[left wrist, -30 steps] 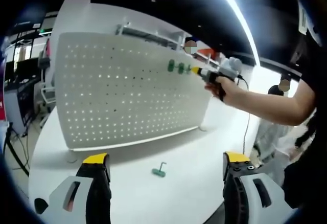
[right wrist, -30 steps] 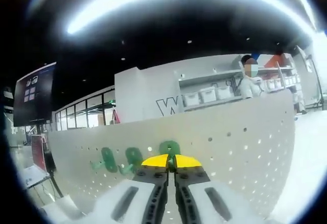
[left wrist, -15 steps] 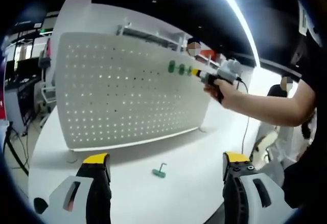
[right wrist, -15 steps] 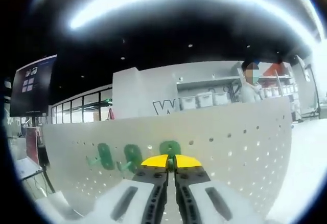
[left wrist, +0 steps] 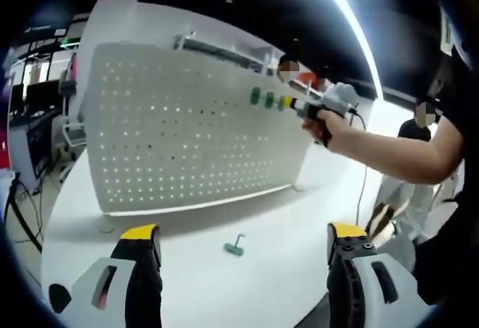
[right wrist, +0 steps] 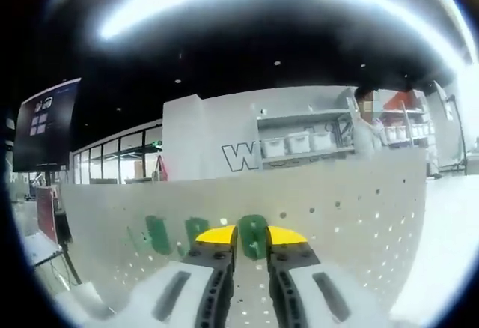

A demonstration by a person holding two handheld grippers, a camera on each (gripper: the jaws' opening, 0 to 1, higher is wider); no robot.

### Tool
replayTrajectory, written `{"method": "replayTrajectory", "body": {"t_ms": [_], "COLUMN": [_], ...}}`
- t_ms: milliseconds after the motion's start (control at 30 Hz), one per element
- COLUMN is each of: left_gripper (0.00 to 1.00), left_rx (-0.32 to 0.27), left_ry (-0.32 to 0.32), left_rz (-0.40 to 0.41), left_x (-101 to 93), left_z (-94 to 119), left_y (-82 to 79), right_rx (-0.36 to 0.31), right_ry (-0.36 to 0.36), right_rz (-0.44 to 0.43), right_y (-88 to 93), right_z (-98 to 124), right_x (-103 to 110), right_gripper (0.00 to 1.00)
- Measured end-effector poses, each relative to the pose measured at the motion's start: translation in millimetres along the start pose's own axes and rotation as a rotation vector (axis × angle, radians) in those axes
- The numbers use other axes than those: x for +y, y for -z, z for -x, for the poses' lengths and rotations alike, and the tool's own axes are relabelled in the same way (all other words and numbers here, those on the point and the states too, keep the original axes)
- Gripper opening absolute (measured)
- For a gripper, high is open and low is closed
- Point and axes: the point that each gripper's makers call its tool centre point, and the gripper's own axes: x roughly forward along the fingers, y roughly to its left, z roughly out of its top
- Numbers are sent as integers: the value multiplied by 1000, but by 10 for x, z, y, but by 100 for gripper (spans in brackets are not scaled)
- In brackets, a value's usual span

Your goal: Insert the hook assembly into the mounting plate slot until the hook locks in place.

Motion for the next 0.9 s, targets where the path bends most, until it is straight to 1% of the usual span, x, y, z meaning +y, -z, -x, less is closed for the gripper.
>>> {"method": "replayTrajectory", "body": {"t_ms": [33,67,133,200,300,333,367,400,467,533,567,600,633,733,900], "left_gripper": [93,93,93,94,94,93,93,94,93,93,93,92,92,93,94], "left_rx": [2,5,11,15,17,22,23,24,27,47,100,115,105,115,123], "left_ry": [0,1,3,1,1,1,0,0,-3,-12,-30,-35,-36,-48,-53], "left_rz": [0,3,7,5,7,7,5,5,7,11,25,23,21,38,43], "left_x": [-1,-2,-6,-1,12,20,27,32,47,72,111,129,138,175,187], "left_z": [1,3,5,9,16,19,21,23,29,35,55,58,54,83,103], "left_y": [7,20,41,54,68,79,83,87,99,141,236,263,253,284,292], "right_rx": [-10,-13,-20,-39,-38,-35,-11,-6,23,44,61,75,85,130,168], "right_ry": [-7,-12,-38,-50,-89,-95,-115,-122,-148,-160,-170,-178,-185,-212,-231], "right_rz": [12,20,29,46,67,68,73,73,66,69,75,81,92,122,125], "right_y": [-79,-118,-226,-350,-458,-464,-449,-454,-419,-381,-344,-315,-287,-163,-40], "right_z": [4,6,15,54,118,125,150,171,235,315,366,401,437,578,756], "right_x": [22,32,73,89,136,144,166,172,205,225,243,257,270,315,339], "right_gripper": [16,16,16,17,17,18,18,18,18,19,19,20,20,21,22]}}
